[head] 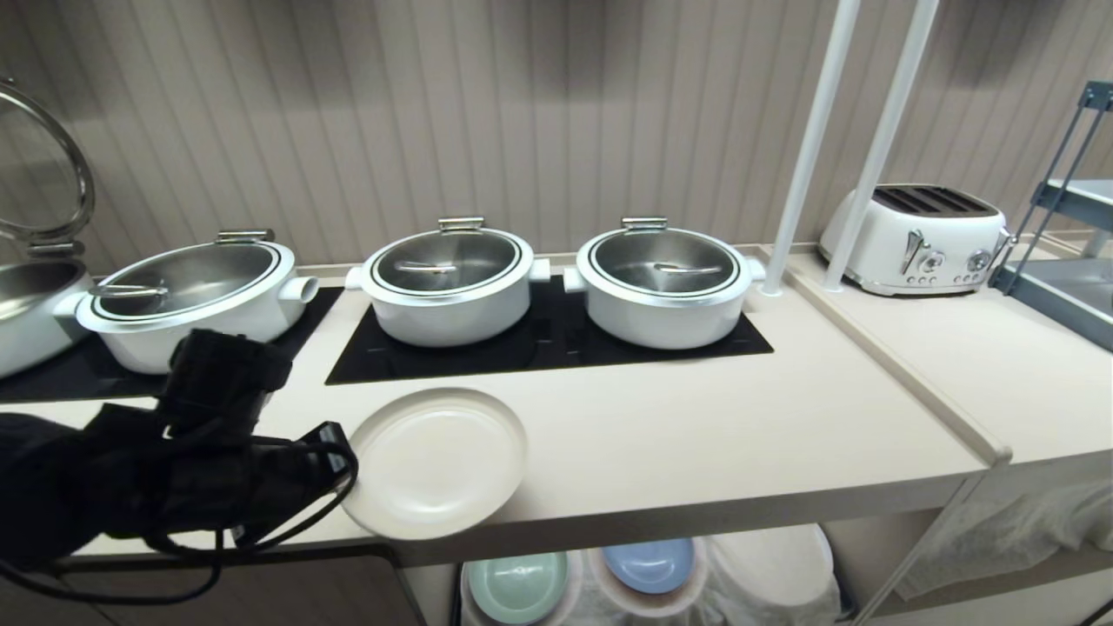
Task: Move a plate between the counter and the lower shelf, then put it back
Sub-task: Put the plate
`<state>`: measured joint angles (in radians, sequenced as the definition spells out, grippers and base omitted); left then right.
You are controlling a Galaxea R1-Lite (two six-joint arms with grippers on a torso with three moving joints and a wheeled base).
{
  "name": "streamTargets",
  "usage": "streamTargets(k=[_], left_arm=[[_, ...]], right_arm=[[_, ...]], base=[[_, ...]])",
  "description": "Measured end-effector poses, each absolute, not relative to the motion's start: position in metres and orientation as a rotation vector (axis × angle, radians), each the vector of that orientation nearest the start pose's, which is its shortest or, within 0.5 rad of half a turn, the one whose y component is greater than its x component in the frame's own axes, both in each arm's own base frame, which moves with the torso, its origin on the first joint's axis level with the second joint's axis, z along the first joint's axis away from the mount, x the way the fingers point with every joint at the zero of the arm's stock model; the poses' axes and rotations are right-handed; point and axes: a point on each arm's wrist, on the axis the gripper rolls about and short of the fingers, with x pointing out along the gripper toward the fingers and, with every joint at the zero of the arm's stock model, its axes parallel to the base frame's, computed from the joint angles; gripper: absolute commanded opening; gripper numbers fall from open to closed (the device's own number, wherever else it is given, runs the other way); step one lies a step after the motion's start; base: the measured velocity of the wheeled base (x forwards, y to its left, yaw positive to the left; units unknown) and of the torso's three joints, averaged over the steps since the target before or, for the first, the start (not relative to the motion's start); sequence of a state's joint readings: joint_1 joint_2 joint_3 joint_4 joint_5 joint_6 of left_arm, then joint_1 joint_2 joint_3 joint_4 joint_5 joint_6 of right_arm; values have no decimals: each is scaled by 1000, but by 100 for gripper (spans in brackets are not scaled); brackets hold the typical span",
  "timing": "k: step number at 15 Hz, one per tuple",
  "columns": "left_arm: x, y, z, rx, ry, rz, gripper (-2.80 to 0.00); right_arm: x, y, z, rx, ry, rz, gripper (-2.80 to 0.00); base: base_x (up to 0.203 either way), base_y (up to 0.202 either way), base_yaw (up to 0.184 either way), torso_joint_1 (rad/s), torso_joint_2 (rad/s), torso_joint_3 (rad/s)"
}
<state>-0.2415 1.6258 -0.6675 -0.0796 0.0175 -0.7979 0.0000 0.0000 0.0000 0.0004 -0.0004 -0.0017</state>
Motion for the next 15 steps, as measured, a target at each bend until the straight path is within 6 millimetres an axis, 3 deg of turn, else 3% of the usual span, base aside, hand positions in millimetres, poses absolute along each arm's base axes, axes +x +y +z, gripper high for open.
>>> streamTargets(k=[7,15], left_arm=[[295,-71,83,-649,866,207,-280],[314,-75,56,-646,897,295,-280]], right_arm=[[-23,0,75,-1,1,0,-280],[-23,0,75,-1,0,0,-280]], base=[[0,0,0,0,0,0],[0,0,0,0,0,0]])
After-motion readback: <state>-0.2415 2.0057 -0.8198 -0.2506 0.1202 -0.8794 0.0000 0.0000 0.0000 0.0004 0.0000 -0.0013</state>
